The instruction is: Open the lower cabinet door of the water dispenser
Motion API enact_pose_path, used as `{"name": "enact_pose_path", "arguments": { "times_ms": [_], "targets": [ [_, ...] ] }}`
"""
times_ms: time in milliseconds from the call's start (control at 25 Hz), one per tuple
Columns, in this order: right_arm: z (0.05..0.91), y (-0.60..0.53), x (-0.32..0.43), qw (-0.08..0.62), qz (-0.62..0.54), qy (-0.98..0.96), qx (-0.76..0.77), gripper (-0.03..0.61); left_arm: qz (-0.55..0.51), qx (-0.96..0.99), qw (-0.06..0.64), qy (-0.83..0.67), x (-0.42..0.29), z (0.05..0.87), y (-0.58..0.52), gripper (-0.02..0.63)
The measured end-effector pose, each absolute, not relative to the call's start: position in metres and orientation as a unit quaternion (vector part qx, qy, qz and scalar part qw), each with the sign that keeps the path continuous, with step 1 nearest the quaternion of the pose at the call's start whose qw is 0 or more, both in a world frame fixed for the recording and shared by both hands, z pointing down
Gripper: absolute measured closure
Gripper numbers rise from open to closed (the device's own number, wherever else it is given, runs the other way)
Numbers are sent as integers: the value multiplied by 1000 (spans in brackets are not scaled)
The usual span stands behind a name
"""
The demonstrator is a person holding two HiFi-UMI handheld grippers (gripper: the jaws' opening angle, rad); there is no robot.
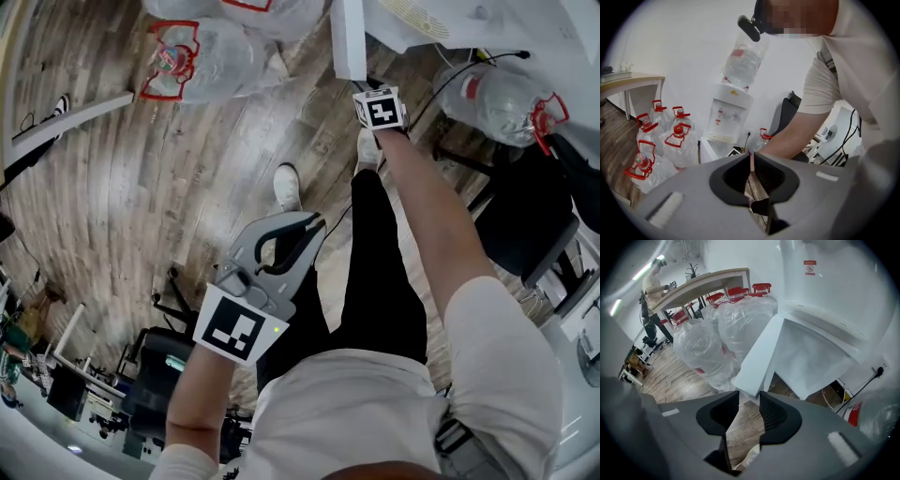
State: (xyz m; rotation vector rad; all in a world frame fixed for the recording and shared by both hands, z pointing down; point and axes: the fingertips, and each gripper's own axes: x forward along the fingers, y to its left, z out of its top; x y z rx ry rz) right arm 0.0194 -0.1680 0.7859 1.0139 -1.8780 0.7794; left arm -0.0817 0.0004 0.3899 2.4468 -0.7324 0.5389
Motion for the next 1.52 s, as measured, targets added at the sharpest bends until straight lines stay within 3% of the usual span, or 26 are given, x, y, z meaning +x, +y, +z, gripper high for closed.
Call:
{"name": "enact_pose_path", "arguments": {
  "times_ms": [760, 1520],
  "targets": [
    [784, -190, -115, 413, 298, -773, 378, 478, 183, 880, 271, -345, -178, 403, 35, 555],
    [776, -203, -142, 427, 282, -765, 391, 482, 163, 875, 277, -363, -217, 407, 58, 555]
  ]
}}
